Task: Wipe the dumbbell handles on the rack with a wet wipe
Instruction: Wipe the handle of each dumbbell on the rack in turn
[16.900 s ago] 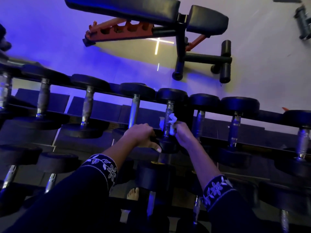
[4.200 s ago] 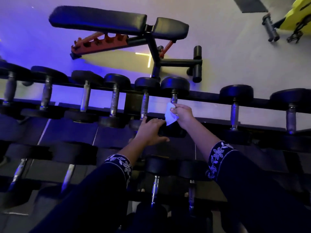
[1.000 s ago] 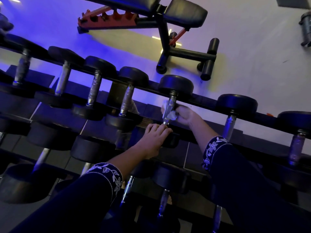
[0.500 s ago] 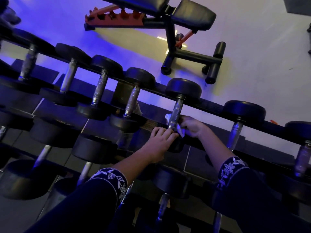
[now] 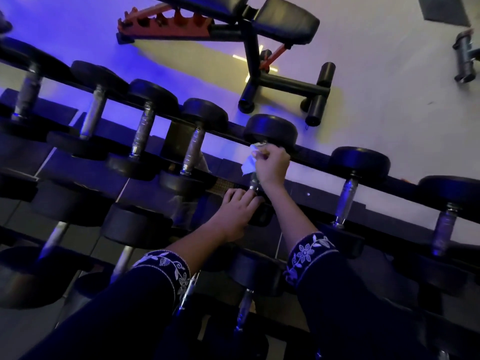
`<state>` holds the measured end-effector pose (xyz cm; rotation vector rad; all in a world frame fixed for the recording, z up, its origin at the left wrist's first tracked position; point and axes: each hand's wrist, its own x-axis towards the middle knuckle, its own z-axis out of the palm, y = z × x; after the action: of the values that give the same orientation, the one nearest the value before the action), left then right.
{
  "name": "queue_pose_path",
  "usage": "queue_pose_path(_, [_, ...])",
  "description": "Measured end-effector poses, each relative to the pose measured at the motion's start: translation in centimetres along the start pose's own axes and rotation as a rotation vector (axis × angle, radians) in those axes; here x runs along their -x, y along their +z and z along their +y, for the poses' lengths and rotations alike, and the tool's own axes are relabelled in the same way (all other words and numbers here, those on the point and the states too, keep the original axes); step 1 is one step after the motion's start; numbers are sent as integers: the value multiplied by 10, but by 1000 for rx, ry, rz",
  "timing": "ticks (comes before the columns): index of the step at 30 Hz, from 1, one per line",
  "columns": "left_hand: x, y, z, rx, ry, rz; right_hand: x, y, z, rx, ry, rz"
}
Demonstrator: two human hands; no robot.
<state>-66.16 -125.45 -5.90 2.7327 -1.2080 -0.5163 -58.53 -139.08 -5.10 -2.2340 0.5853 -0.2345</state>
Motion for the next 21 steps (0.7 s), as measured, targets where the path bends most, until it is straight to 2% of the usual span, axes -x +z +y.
queue_pose_path(3, [0, 0, -2, 22, 7, -7, 26, -6, 15, 24, -80, -97])
queue_pose_path(5, [-1, 6, -4, 34, 37, 20, 41, -13, 28, -8, -59, -139])
queue_pose_path(7, [-1, 9, -5, 41, 48, 49, 33, -13, 30, -103, -4, -87])
queue_pose_path(11, [-1, 4, -3, 35, 15, 0, -3, -4, 18, -212, 44, 59])
queue_pose_path(18, [0, 0, -3, 40, 20, -24, 50, -12, 50, -144, -55, -51])
queue_pose_path(21, [-1, 3, -4, 46, 33, -9, 24, -15, 56, -171, 12, 38])
